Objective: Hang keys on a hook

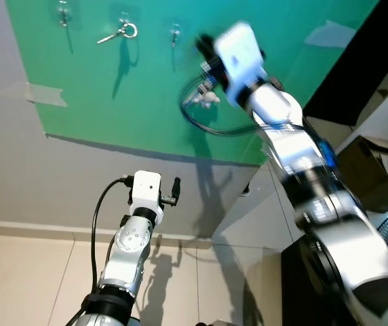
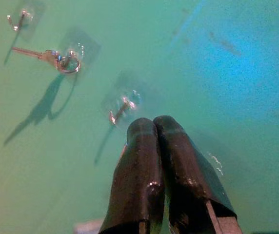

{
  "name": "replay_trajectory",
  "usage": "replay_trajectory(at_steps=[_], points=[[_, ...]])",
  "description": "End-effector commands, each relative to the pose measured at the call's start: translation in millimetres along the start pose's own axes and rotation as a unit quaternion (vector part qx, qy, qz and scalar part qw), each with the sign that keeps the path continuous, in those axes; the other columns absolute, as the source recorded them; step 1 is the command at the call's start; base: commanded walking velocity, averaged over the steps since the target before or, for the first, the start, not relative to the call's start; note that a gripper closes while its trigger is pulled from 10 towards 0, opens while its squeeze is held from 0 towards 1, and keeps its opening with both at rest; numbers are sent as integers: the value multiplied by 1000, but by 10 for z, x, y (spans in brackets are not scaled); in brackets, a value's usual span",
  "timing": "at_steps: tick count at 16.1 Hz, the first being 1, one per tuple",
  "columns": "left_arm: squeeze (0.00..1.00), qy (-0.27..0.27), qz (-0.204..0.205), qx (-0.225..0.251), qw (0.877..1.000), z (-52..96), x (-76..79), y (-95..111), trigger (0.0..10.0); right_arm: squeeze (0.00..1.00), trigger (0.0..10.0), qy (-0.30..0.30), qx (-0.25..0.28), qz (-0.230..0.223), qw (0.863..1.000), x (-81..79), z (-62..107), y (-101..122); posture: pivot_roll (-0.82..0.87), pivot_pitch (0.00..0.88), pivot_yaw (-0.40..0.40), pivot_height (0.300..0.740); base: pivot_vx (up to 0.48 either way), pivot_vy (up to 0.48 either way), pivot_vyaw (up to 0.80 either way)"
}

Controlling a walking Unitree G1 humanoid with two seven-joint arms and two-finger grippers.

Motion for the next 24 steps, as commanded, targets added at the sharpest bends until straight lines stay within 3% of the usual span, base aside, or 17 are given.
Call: replay_trajectory(at_steps=[1, 4, 8, 10, 14, 15, 18, 24], points=[[0, -14, 7, 10, 1000, -8, 83, 83, 10000, 0, 10000, 0, 11, 16, 1000, 102, 59, 148, 45, 0, -168, 740, 0, 0, 0], [0, -27, 2, 27, 999, -59, 152, 182, 10000, 0, 10000, 11, 5, 29, 999, 166, 162, 266, 23, 0, -162, 740, 0, 0, 0], [0, -35, -19, 46, 998, -101, 183, 317, 10000, 0, 10000, 8, -1, 42, 999, 210, 164, 363, 21, 0, -162, 740, 0, 0, 0], [0, -49, -30, 103, 993, -29, 194, 556, 10000, 0, 10000, 11, -7, 40, 999, 191, 176, 360, 27, 0, -167, 740, 0, 0, 0], [0, -76, -94, 148, 982, 184, 205, 688, 10000, 0, 10000, 19, -19, 43, 999, 181, 168, 308, 35, 0, -181, 740, 0, 0, 0], [0, -77, -91, 164, 979, 316, 201, 730, 10000, 0, 10000, 25, -24, 49, 998, 209, 121, 305, 43, 0, -205, 740, 0, 0, 0], [0, -58, -63, 158, 984, 528, 235, 710, 10000, 0, 10000, 35, -29, 64, 997, 260, 21, 313, 62, 0, -246, 740, 0, 0, 0], [0, -8, -39, 139, 989, 522, 106, 716, 10000, 0, 10000, 42, -23, 67, 997, 225, -70, 320, 77, 0, -250, 740, 50, 114, 0]])
Point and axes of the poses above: a point about 5 cm out from each wrist's last joint towards the gripper, its own z axis pointing back from the gripper into the wrist, its own y axis along the axis of the wrist's last joint, x = y × z, the point moved 3 cm from there along -z, pointing out of the wrist towards the gripper, and after that the axes turned 5 degrees about -z, right-handed, at the moved point
